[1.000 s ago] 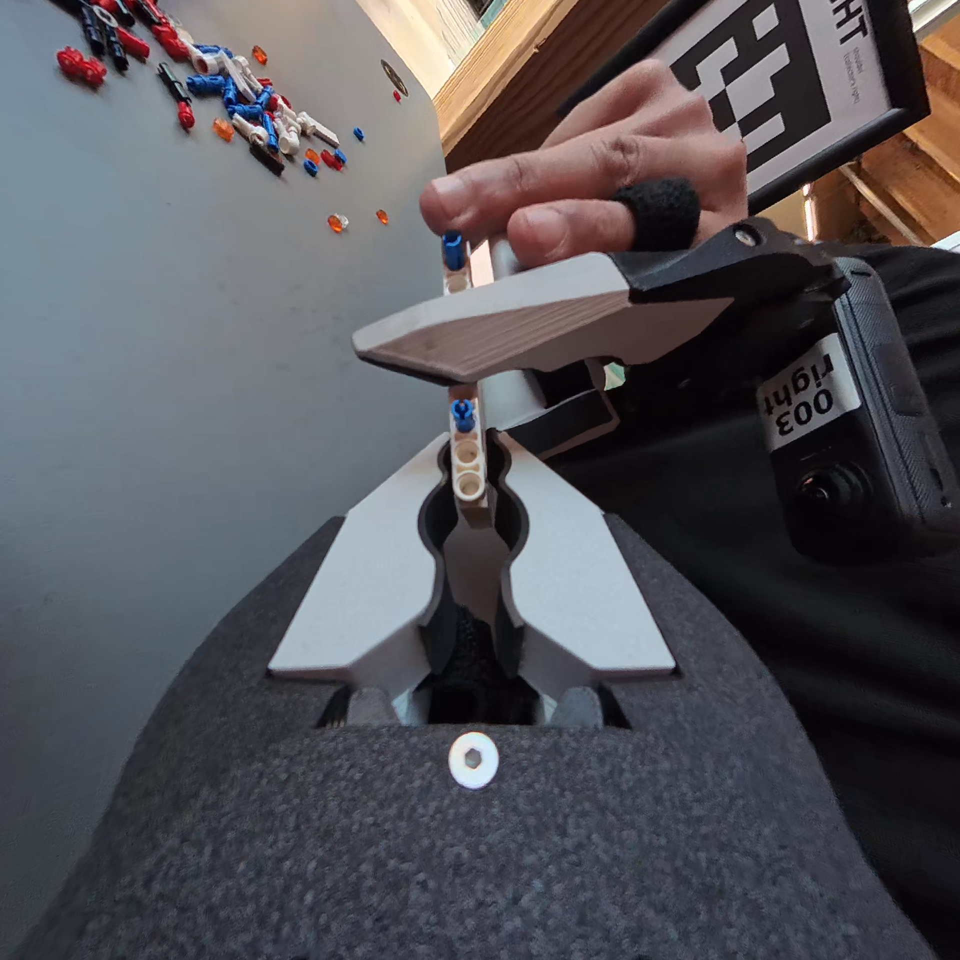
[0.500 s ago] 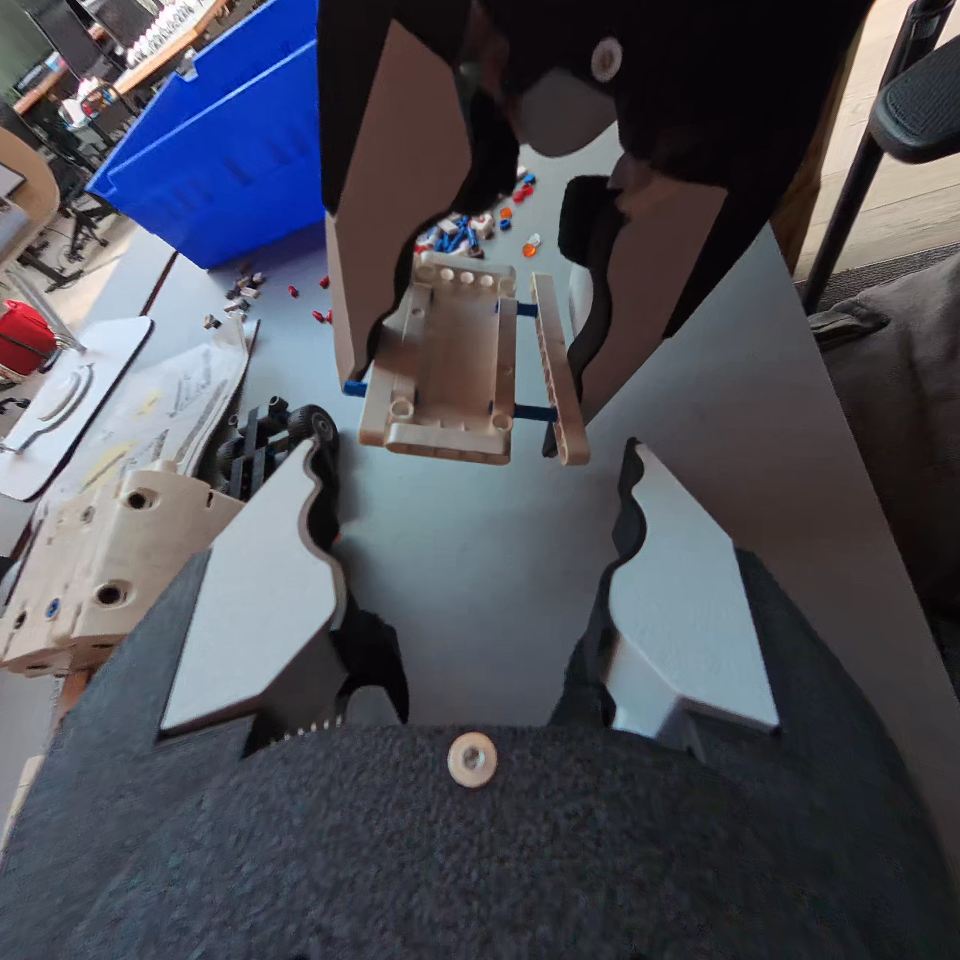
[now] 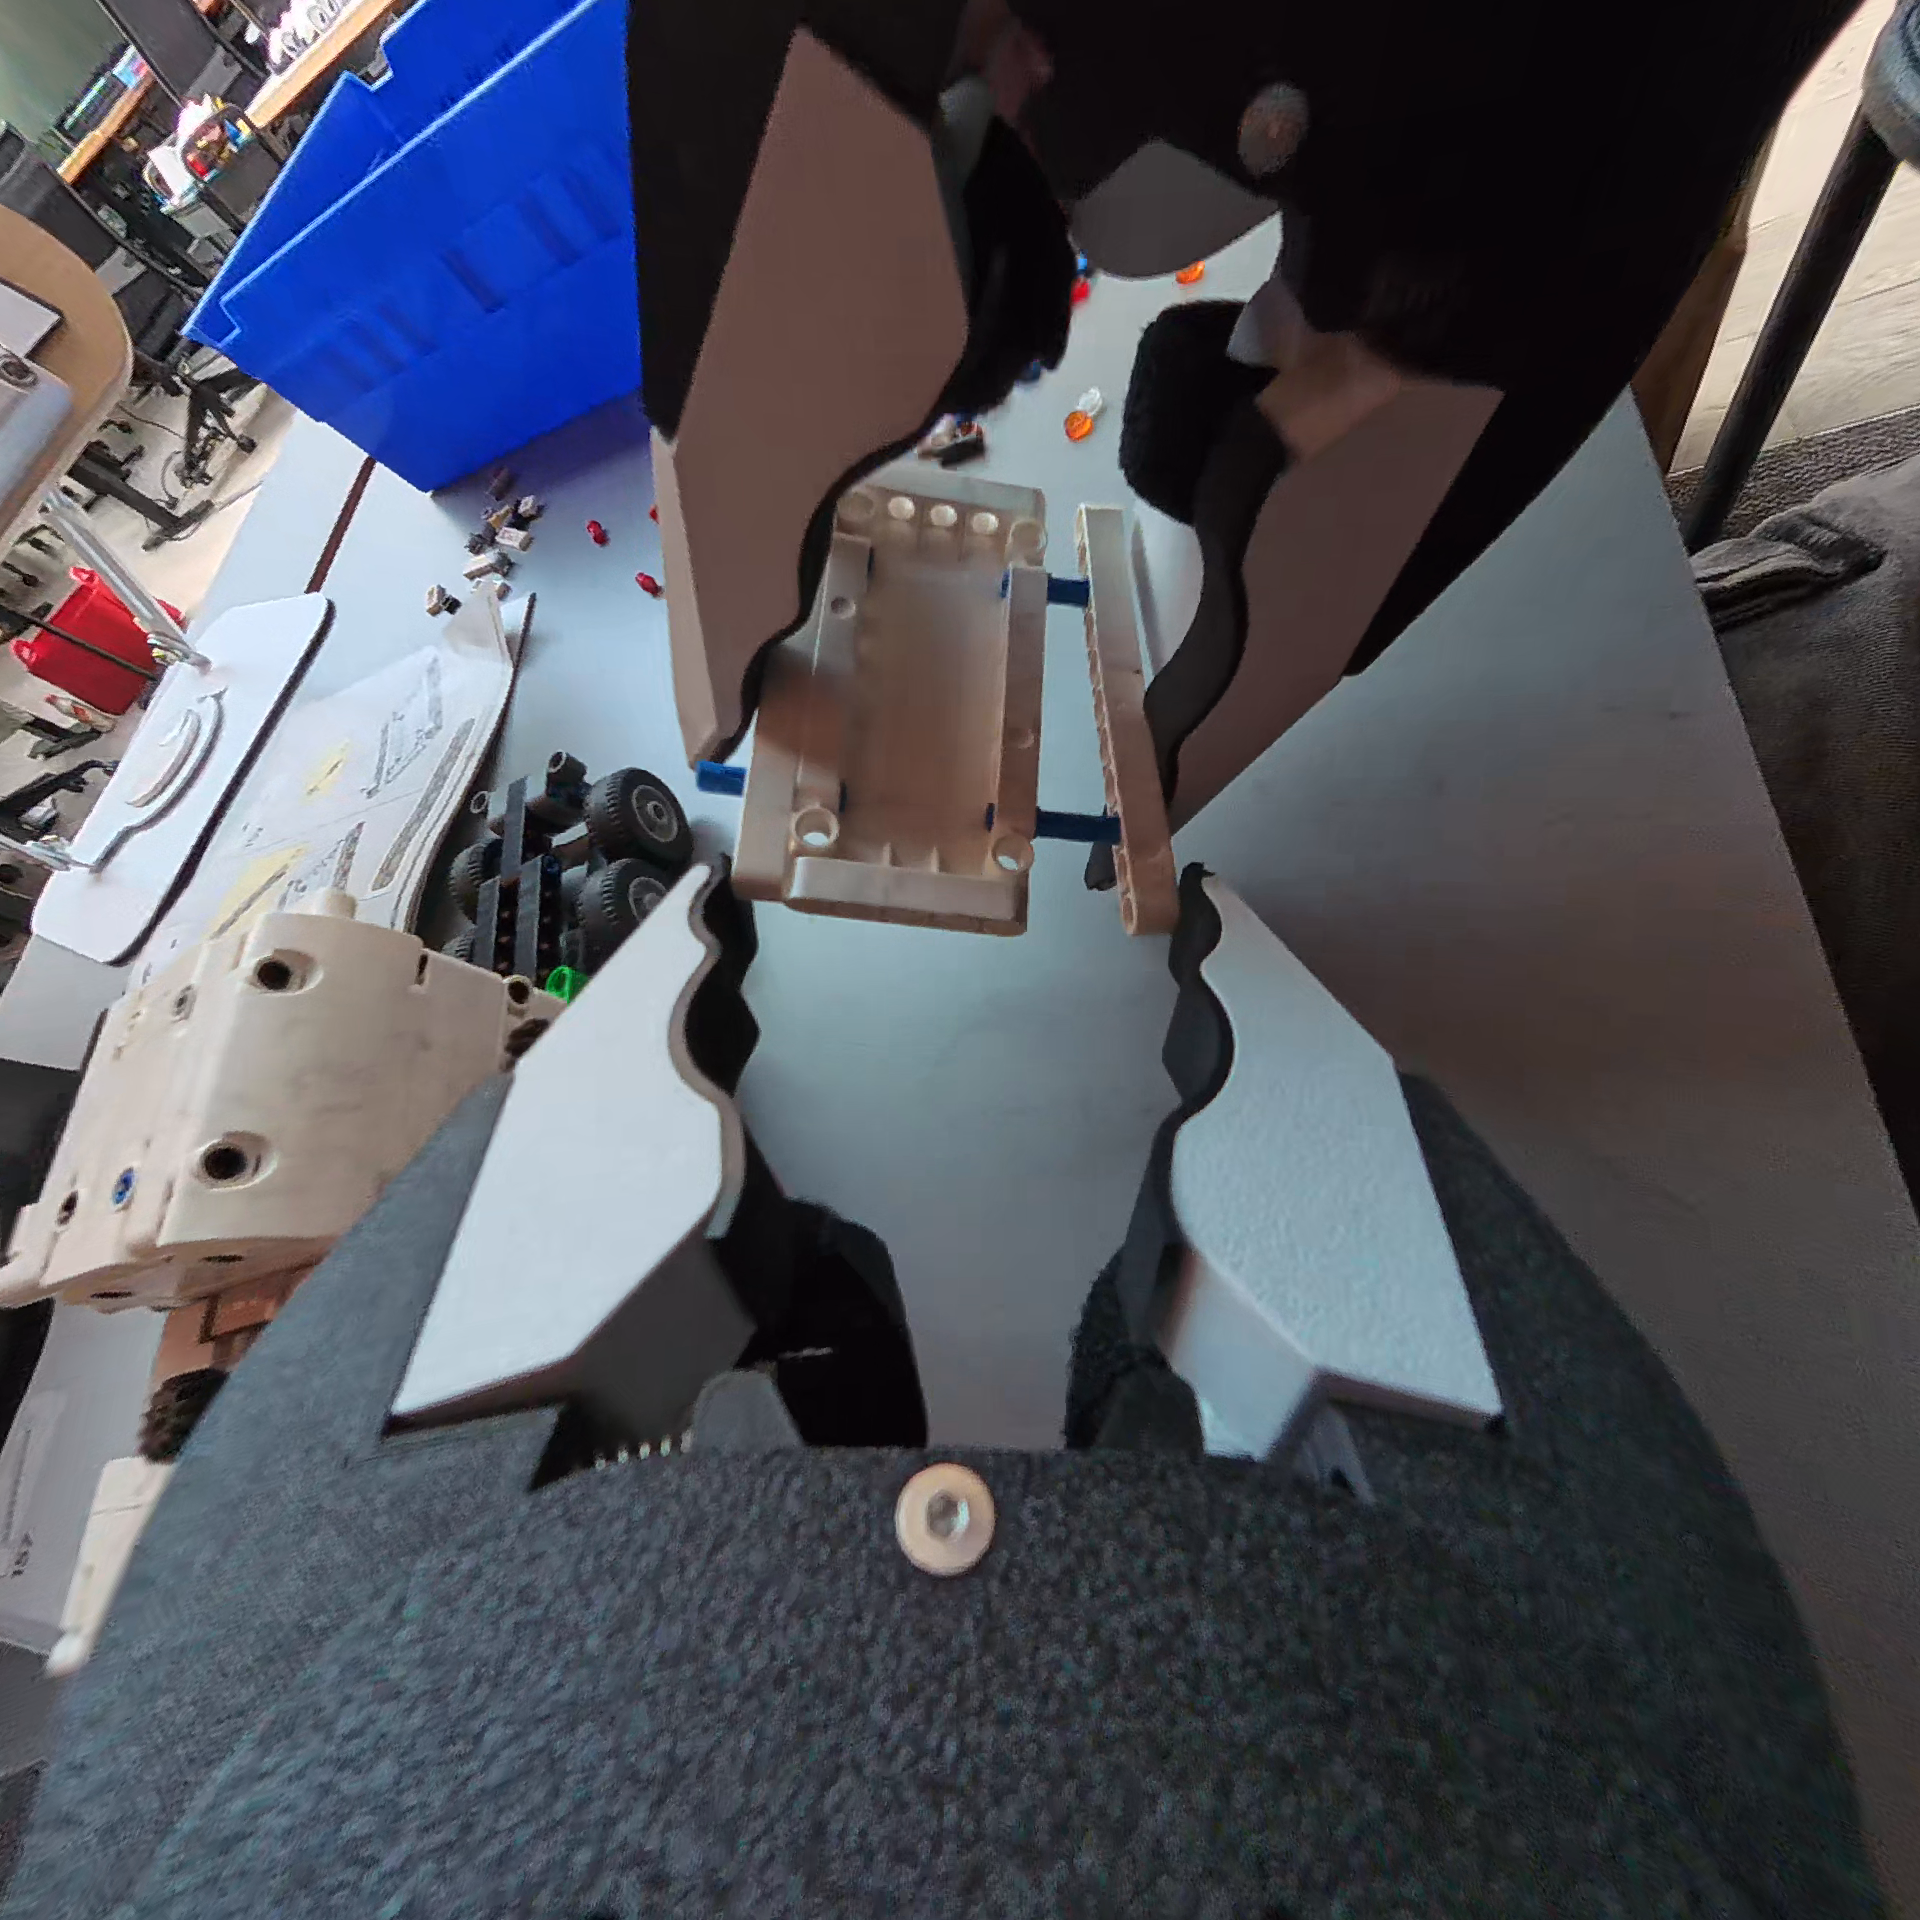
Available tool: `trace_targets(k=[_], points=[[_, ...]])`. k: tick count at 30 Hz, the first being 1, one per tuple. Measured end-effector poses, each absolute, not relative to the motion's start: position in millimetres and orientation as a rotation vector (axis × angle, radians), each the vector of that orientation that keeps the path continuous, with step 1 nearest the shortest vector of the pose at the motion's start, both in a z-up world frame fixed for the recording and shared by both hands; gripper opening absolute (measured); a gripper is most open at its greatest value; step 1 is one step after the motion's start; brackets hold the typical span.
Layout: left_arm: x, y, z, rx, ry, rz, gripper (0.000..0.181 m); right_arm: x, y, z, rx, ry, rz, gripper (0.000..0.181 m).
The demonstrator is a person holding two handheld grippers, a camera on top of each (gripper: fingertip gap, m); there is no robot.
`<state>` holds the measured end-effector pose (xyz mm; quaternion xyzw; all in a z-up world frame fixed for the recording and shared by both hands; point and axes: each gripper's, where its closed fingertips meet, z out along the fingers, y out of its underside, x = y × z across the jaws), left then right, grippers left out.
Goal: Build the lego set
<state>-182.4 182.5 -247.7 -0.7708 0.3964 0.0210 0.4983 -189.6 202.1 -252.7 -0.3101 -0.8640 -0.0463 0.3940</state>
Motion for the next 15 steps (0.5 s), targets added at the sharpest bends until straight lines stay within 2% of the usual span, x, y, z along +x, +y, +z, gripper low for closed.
trace_targets(k=[15], points=[[-177.8, 183.2, -251.8, -1.901, 0.943, 0.007, 0.080, -186.5, 202.5, -259.5, -0.752, -2.233, -0.072, 0.078]])
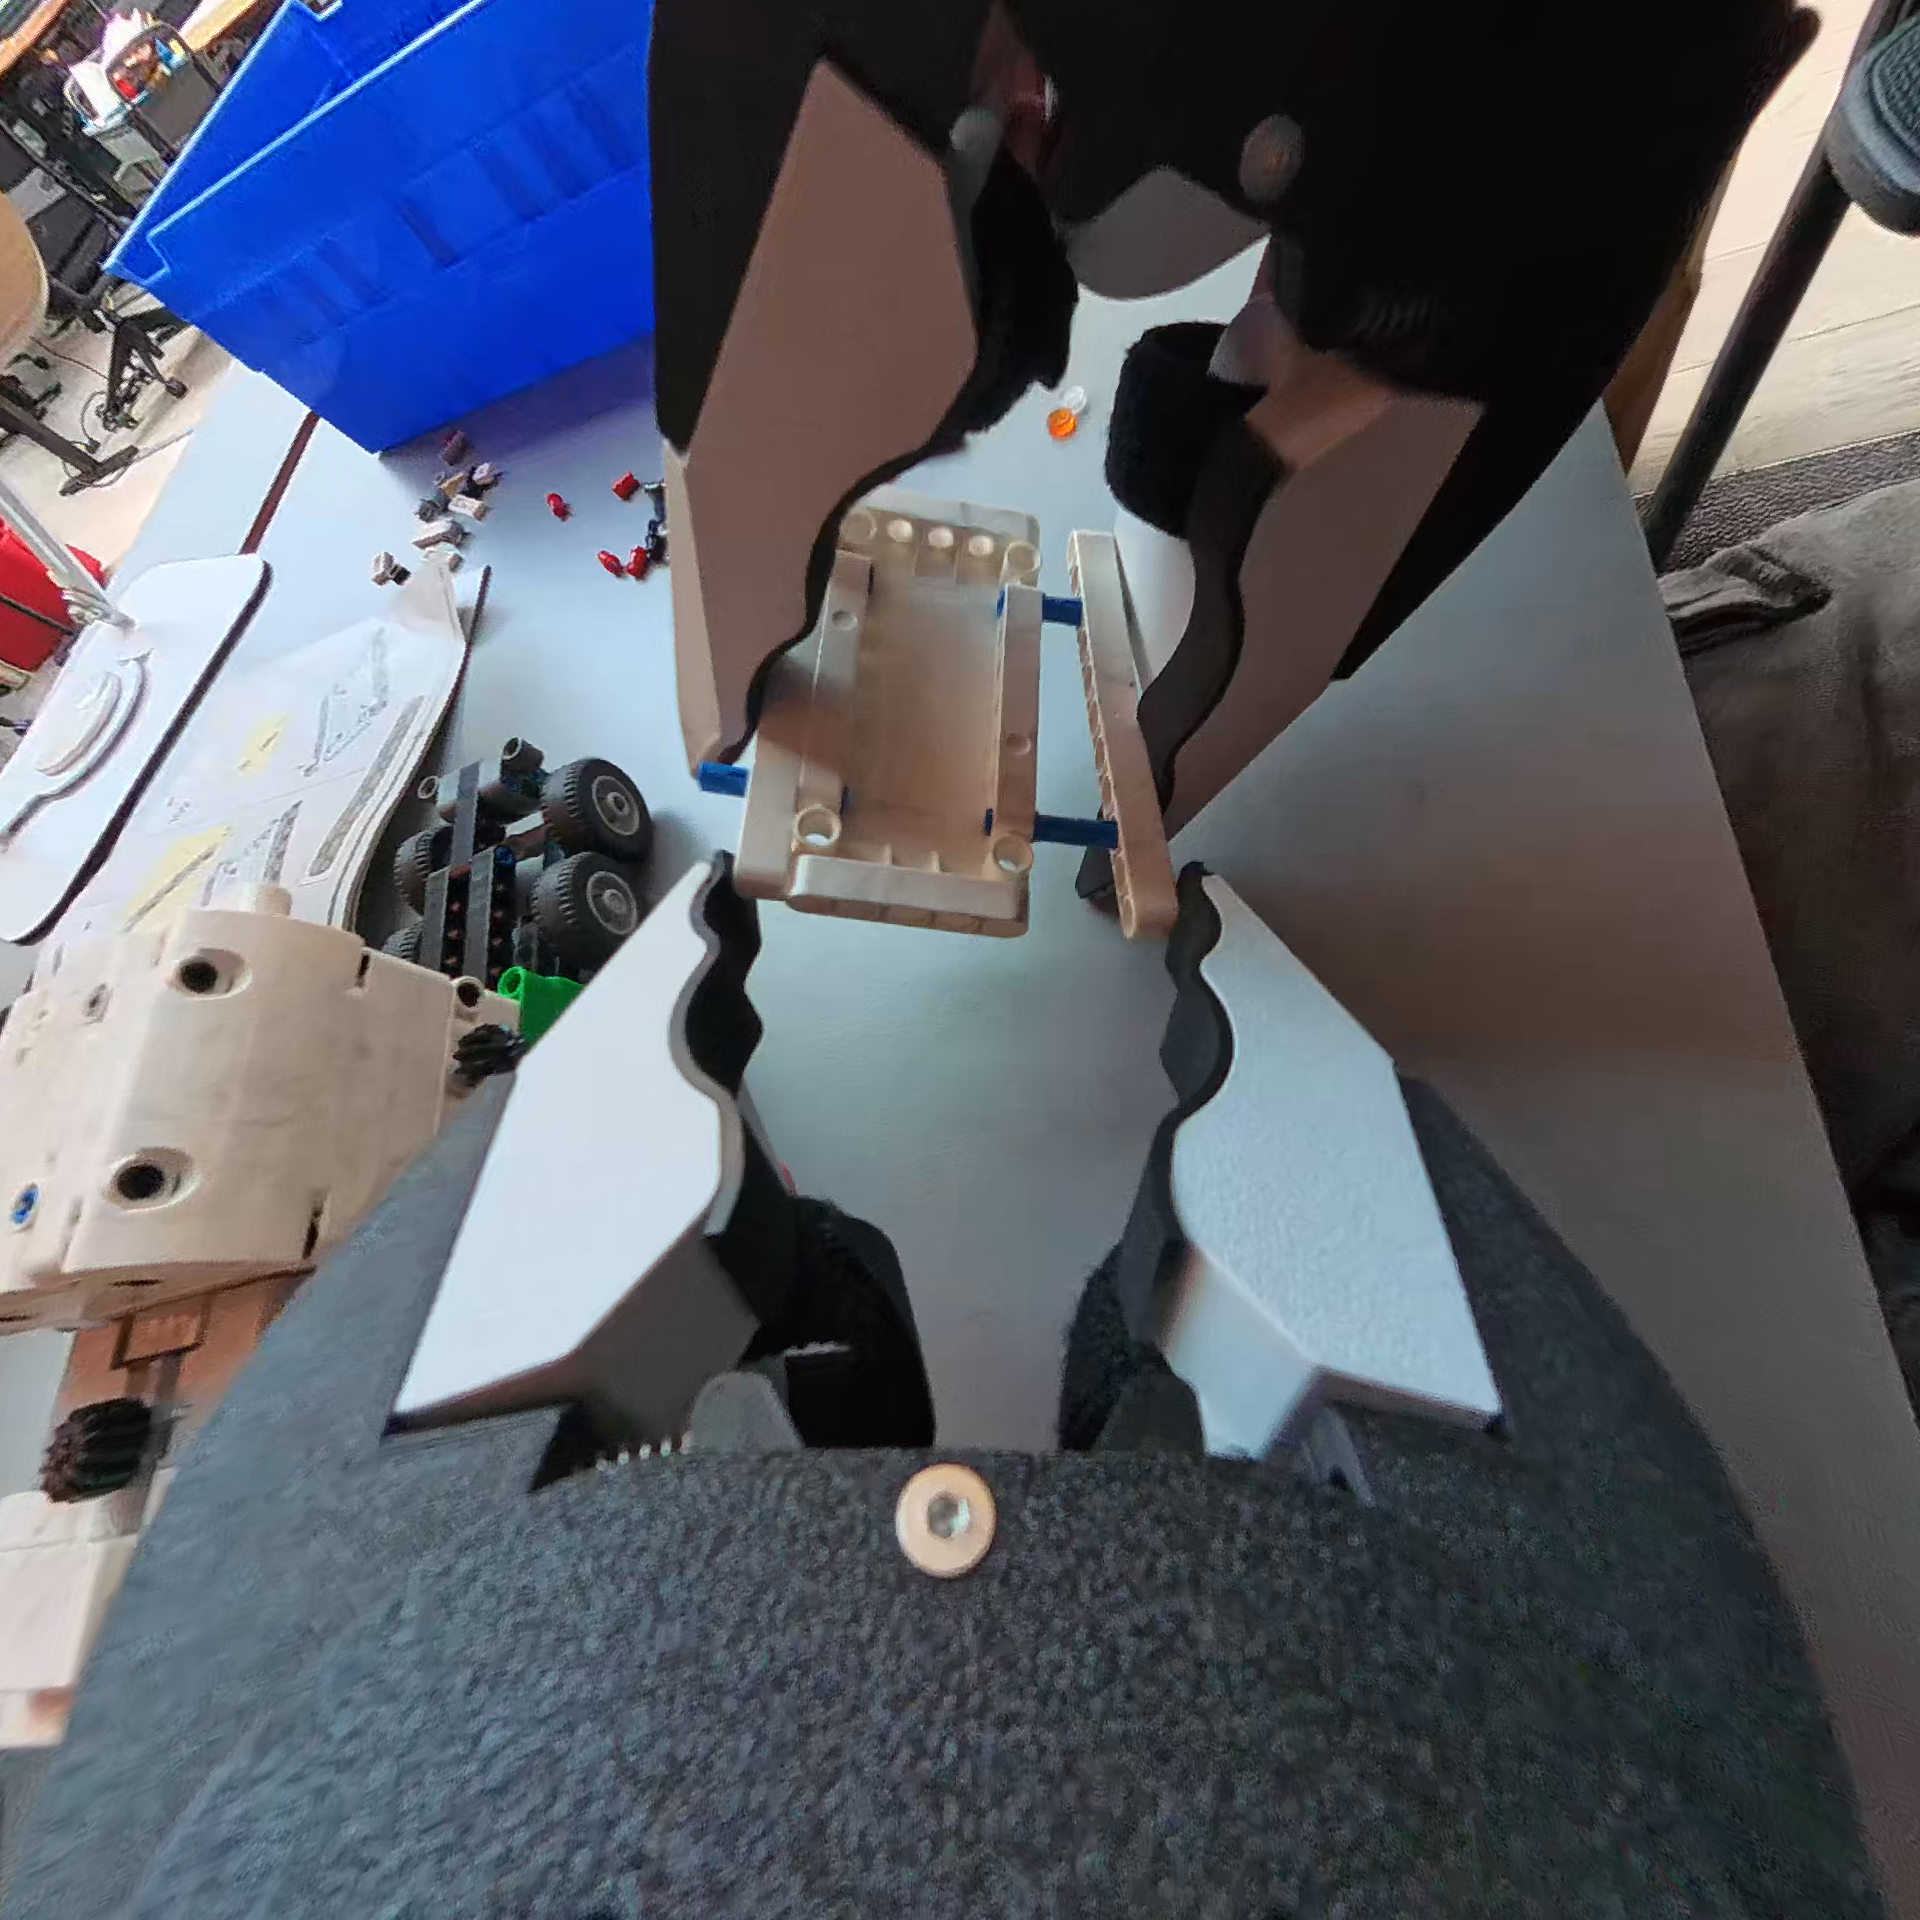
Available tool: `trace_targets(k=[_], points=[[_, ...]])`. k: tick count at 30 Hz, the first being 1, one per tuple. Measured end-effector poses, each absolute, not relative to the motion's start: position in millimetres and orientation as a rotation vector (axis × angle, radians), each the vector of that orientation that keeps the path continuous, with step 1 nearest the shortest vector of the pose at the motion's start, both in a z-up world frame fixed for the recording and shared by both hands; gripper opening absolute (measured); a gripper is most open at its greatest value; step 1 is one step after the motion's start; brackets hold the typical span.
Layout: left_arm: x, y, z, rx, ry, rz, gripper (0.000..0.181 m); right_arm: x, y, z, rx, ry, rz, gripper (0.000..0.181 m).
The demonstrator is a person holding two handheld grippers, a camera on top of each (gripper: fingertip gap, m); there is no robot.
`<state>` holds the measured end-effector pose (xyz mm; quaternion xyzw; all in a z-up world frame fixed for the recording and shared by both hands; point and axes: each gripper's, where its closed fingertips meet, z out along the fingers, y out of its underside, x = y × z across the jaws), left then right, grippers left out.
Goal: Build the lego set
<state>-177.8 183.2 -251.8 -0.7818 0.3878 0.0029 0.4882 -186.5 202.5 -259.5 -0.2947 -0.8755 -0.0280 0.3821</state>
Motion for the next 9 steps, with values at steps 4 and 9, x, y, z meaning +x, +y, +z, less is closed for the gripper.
trace_targets(k=[4, 9], points=[[-171.7, 180.9, -252.2, -1.951, 0.900, -0.198, 0.081, -181.3, 194.7, -262.4, -0.880, -2.325, 0.151, 0.082], [-167.8, 169.7, -253.9, -2.000, 0.881, -0.382, 0.081, -156.9, 189.2, -242.9, -0.901, -2.314, 0.356, 0.075]])
